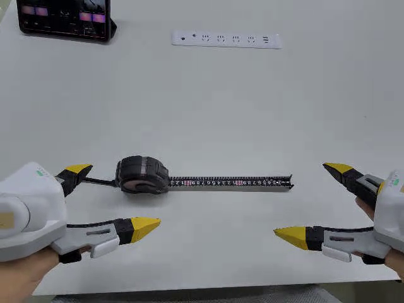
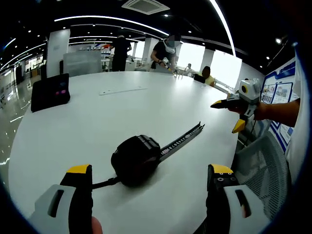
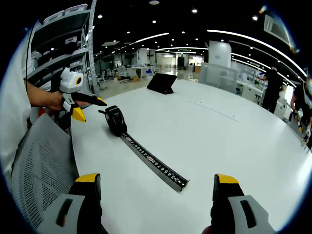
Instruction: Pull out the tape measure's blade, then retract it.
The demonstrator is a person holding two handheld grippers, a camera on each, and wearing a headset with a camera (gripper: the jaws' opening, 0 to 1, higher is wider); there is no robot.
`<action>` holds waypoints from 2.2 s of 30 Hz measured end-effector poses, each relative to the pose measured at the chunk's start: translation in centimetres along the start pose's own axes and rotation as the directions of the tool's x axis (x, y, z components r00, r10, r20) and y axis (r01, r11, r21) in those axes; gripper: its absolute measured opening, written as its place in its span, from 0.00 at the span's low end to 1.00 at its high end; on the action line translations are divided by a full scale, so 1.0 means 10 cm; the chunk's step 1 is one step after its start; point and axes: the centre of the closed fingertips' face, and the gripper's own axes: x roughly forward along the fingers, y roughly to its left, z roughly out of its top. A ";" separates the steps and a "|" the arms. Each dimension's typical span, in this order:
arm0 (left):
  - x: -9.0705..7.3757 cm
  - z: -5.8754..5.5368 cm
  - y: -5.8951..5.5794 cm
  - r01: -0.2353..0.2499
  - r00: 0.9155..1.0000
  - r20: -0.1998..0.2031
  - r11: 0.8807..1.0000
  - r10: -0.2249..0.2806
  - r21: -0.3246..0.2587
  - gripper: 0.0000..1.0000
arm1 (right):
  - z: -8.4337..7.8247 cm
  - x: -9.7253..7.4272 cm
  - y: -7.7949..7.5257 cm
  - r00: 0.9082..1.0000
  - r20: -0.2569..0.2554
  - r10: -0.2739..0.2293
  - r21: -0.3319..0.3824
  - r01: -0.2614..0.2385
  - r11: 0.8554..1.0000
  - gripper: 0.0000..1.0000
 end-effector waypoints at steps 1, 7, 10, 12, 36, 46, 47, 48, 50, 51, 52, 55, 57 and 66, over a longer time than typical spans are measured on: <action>0.01 0.01 0.00 -0.001 1.000 0.003 1.000 0.001 -0.004 0.96 | 0.00 0.00 0.00 1.000 0.001 0.000 0.000 0.000 1.000 0.95; 0.10 0.03 -0.05 0.011 1.000 0.006 1.000 -0.011 -0.020 0.95 | -0.01 0.01 -0.02 1.000 -0.001 0.000 0.000 0.000 1.000 0.94; 0.13 0.02 -0.09 0.019 1.000 0.004 1.000 -0.019 -0.022 0.95 | 0.00 0.02 -0.02 1.000 -0.001 0.000 0.002 0.000 1.000 0.94; 0.14 0.00 -0.10 0.023 1.000 0.000 0.999 -0.023 -0.025 0.95 | 0.00 0.02 -0.02 1.000 -0.002 0.000 0.001 0.000 1.000 0.94; 0.24 -0.02 -0.15 0.027 1.000 0.005 0.998 -0.027 -0.061 0.93 | -0.04 0.03 -0.01 1.000 -0.010 0.009 0.003 -0.009 1.000 0.90; 0.27 0.00 -0.14 0.011 1.000 0.015 0.997 -0.010 -0.076 0.93 | -0.08 0.04 0.00 1.000 -0.017 0.020 0.001 -0.020 1.000 0.87; 0.27 0.00 -0.14 0.006 1.000 0.017 0.997 -0.005 -0.079 0.93 | -0.08 0.04 0.00 1.000 -0.018 0.020 0.001 -0.020 1.000 0.86; 0.28 0.01 -0.14 0.001 1.000 0.021 0.996 0.000 -0.086 0.93 | -0.09 0.05 -0.01 1.000 -0.020 0.022 0.002 -0.022 1.000 0.85; 0.29 0.02 -0.14 -0.014 0.999 0.028 0.995 0.017 -0.102 0.93 | -0.10 0.05 -0.01 0.999 -0.028 0.024 -0.002 -0.024 1.000 0.83; 0.29 0.02 -0.14 -0.019 0.999 0.029 0.995 0.022 -0.102 0.93 | -0.10 0.05 -0.02 0.999 -0.031 0.024 -0.004 -0.024 1.000 0.83; 0.30 0.01 -0.15 -0.024 0.999 0.027 0.995 0.026 -0.096 0.93 | -0.10 0.05 -0.03 0.999 -0.031 0.024 -0.006 -0.024 1.000 0.83; 0.32 0.02 -0.14 -0.053 0.998 0.031 0.993 0.056 -0.102 0.92 | -0.11 0.06 -0.05 0.999 -0.036 0.026 -0.009 -0.026 1.000 0.82; 0.32 0.02 -0.10 -0.073 0.996 0.038 0.990 0.078 -0.120 0.89 | -0.11 0.07 -0.06 0.999 -0.040 0.032 -0.010 -0.032 0.999 0.80; 0.40 -0.03 -0.05 -0.126 0.991 0.022 0.983 0.130 -0.132 0.86 | -0.14 0.11 -0.11 0.997 -0.062 0.046 -0.023 -0.047 0.999 0.72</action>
